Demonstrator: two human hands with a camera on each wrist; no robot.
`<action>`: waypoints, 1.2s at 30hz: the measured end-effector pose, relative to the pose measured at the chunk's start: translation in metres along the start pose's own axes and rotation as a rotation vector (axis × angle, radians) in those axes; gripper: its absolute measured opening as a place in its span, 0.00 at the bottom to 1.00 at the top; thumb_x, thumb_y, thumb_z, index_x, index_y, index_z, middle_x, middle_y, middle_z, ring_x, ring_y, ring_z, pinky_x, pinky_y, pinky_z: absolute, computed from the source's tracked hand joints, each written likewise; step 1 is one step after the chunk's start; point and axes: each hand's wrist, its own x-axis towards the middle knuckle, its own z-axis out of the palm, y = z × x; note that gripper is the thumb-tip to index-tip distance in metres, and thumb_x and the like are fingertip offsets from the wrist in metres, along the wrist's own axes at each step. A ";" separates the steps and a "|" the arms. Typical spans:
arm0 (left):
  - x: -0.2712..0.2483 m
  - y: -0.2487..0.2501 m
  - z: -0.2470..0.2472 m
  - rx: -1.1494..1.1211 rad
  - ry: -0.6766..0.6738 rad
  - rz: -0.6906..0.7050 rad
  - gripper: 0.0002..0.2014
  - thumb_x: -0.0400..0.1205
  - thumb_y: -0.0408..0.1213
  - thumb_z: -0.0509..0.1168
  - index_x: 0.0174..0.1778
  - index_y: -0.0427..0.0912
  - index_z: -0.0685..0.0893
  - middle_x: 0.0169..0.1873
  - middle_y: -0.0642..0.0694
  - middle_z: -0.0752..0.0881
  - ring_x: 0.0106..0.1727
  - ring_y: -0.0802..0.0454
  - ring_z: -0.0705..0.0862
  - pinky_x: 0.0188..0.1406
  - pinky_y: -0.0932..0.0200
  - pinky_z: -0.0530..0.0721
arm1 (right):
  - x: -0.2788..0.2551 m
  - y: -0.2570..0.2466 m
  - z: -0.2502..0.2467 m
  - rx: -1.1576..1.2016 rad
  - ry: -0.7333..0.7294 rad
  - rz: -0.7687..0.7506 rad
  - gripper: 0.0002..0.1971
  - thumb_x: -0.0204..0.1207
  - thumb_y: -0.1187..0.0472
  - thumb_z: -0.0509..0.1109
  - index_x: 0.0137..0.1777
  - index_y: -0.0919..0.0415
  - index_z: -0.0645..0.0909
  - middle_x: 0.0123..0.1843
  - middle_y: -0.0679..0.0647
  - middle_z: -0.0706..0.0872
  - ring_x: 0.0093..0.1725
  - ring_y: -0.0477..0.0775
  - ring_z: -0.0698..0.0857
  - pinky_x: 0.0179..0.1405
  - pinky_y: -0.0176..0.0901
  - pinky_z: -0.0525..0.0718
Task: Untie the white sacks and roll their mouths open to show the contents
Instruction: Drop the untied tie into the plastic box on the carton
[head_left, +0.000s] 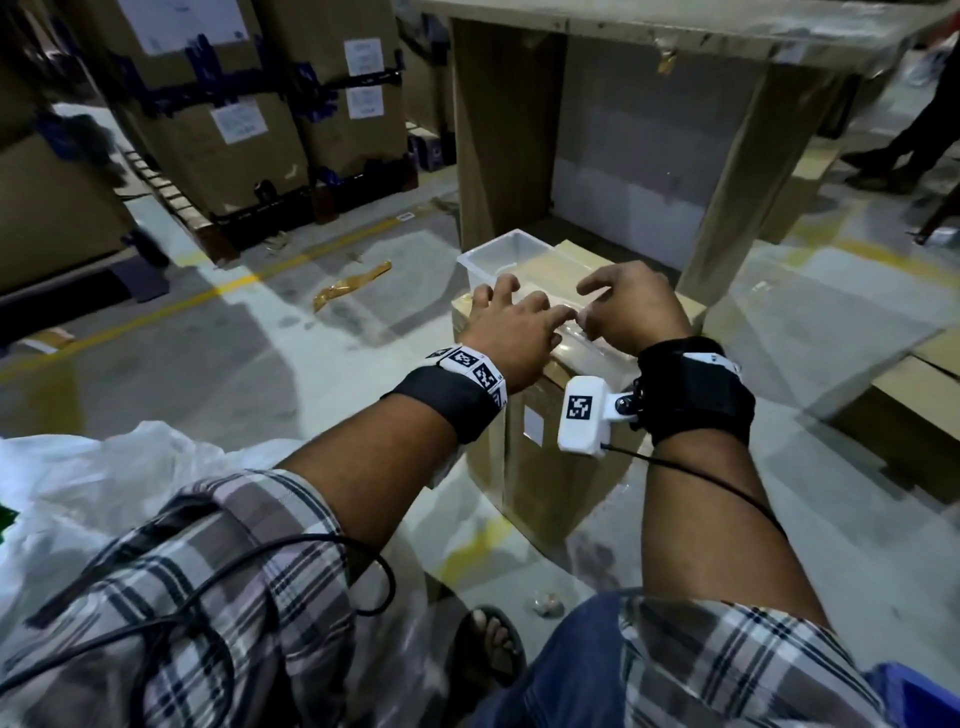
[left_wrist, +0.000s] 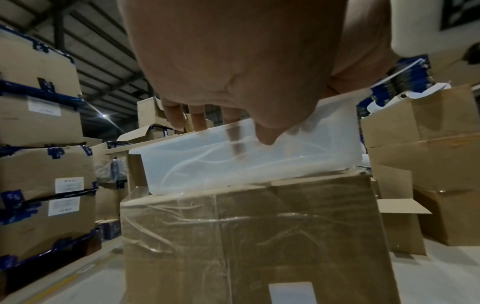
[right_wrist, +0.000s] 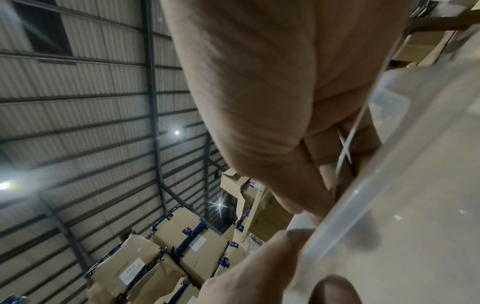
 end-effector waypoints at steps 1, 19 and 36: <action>0.001 -0.001 -0.001 -0.002 -0.003 -0.004 0.21 0.89 0.51 0.56 0.79 0.61 0.71 0.74 0.50 0.78 0.78 0.35 0.64 0.73 0.34 0.63 | -0.001 -0.001 -0.001 -0.022 -0.006 -0.003 0.20 0.71 0.68 0.79 0.62 0.52 0.88 0.57 0.58 0.91 0.55 0.54 0.90 0.63 0.45 0.85; -0.003 -0.005 -0.001 -0.038 0.001 -0.024 0.17 0.89 0.56 0.55 0.72 0.62 0.77 0.72 0.52 0.80 0.78 0.38 0.66 0.73 0.33 0.63 | -0.007 0.005 -0.028 -0.336 -0.153 -0.003 0.13 0.76 0.68 0.77 0.40 0.45 0.87 0.58 0.51 0.89 0.70 0.57 0.81 0.80 0.75 0.64; 0.000 -0.007 0.009 -0.263 0.085 -0.146 0.34 0.84 0.59 0.64 0.81 0.42 0.71 0.80 0.43 0.72 0.81 0.43 0.66 0.79 0.44 0.71 | -0.007 0.008 0.000 -0.034 -0.095 -0.186 0.13 0.72 0.77 0.66 0.46 0.58 0.84 0.42 0.55 0.91 0.47 0.58 0.89 0.56 0.49 0.85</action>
